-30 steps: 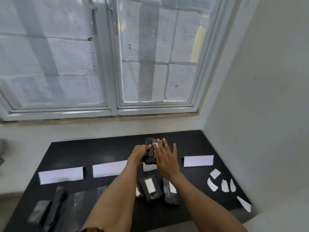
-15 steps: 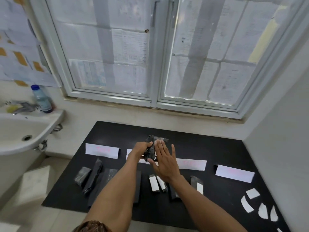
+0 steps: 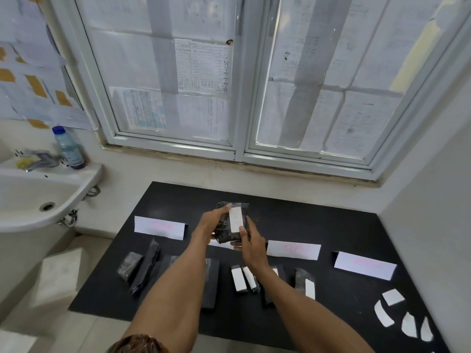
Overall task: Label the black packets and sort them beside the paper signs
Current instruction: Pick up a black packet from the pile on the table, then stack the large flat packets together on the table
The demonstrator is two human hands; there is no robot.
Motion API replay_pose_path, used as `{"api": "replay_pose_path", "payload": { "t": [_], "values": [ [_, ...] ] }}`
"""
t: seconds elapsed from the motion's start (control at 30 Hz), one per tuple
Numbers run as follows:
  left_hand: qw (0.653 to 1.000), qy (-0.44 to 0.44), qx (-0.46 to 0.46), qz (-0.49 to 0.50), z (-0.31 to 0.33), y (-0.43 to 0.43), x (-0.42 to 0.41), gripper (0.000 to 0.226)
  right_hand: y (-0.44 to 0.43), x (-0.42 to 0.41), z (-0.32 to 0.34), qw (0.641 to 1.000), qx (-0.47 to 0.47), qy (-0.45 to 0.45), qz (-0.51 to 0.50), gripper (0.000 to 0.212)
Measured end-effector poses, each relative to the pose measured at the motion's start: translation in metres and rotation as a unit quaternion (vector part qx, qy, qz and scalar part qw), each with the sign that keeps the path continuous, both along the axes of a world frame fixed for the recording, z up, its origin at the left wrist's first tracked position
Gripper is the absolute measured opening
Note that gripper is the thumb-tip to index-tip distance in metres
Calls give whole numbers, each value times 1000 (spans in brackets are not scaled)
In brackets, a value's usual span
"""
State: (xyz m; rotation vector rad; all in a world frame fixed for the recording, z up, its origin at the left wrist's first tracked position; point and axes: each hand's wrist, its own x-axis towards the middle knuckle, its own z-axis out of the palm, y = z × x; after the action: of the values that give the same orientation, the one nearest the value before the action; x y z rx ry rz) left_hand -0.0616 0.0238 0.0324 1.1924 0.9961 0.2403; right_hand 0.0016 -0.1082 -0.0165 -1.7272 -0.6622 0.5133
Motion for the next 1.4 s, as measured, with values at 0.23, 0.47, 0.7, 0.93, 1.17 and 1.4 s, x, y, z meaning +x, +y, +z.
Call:
{"api": "replay_pose_path", "payload": {
  "t": [0.23,0.47,0.7,0.93,1.17,1.4],
  "values": [
    [997,65,-39,-23,-21,-3,7,45,-7,3,-12,991,29,128,-38,34],
    [978,169,-65,-105,-43,-10,-1,24,-31,-3,-60,984,-44,164,-61,33],
    [965,237,49,-101,-74,18,-40,18,-44,-14,-104,967,-209,135,-53,39],
    [952,295,84,-17,-99,43,-90,33,-30,-23,-108,933,-341,-58,-98,32],
    [941,316,122,13,-106,45,-115,42,13,-58,-87,938,-275,-205,-42,20],
    [934,348,78,22,-116,47,-131,55,47,-99,-88,900,-415,-123,61,26]
  ]
}}
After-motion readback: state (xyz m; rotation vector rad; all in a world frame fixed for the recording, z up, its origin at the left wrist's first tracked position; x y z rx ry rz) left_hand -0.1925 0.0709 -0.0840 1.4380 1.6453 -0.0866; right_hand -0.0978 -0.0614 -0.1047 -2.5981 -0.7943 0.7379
